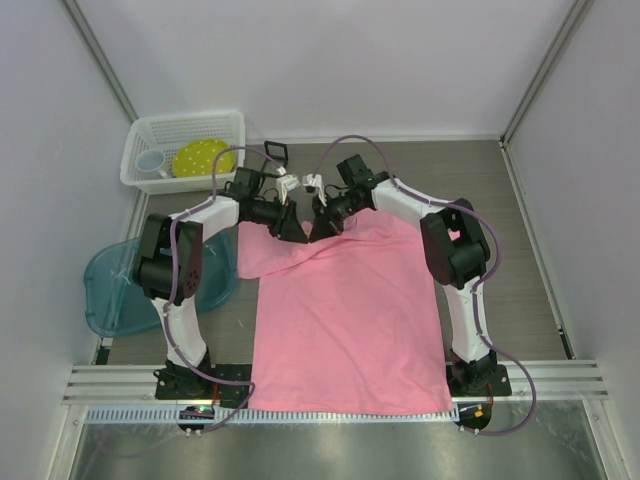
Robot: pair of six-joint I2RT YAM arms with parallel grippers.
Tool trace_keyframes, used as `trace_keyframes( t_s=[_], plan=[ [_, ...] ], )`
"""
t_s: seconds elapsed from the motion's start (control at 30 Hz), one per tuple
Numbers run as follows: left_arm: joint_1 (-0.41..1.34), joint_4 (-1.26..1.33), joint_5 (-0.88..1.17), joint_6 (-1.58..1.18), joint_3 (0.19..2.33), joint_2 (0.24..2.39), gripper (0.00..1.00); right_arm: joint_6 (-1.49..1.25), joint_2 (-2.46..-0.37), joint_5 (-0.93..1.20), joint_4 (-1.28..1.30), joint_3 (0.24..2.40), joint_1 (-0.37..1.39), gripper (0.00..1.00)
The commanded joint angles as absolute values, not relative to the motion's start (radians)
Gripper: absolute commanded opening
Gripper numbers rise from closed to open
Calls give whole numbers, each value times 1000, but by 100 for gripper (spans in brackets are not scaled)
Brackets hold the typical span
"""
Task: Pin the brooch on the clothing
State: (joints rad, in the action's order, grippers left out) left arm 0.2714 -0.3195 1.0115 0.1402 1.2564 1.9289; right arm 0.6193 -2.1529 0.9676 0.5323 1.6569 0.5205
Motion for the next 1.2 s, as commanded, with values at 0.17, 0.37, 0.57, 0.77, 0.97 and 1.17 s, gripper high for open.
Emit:
trace_keyframes(
  t_s=[0.17, 0.37, 0.57, 0.77, 0.97, 1.17],
  plan=[
    [235, -423, 1064, 252, 1284, 1847, 46, 640, -2079, 1006, 520, 1692, 540, 1],
    [198, -426, 1083, 249, 1270, 1816, 50, 649, -2082, 999, 520, 1693, 534, 1],
    [166, -420, 1091, 236, 1255, 1796, 52, 672, -2082, 977, 523, 1695, 531, 1],
    [123, -299, 985, 106, 1215, 1749, 52, 701, -2040, 813, 393, 1625, 540, 1],
    [115, -288, 784, 9, 1227, 1726, 52, 779, -1930, 533, 128, 1415, 621, 1],
    [115, -317, 683, 14, 1223, 1703, 53, 1012, -1801, 353, -95, 1114, 744, 32]
  ],
)
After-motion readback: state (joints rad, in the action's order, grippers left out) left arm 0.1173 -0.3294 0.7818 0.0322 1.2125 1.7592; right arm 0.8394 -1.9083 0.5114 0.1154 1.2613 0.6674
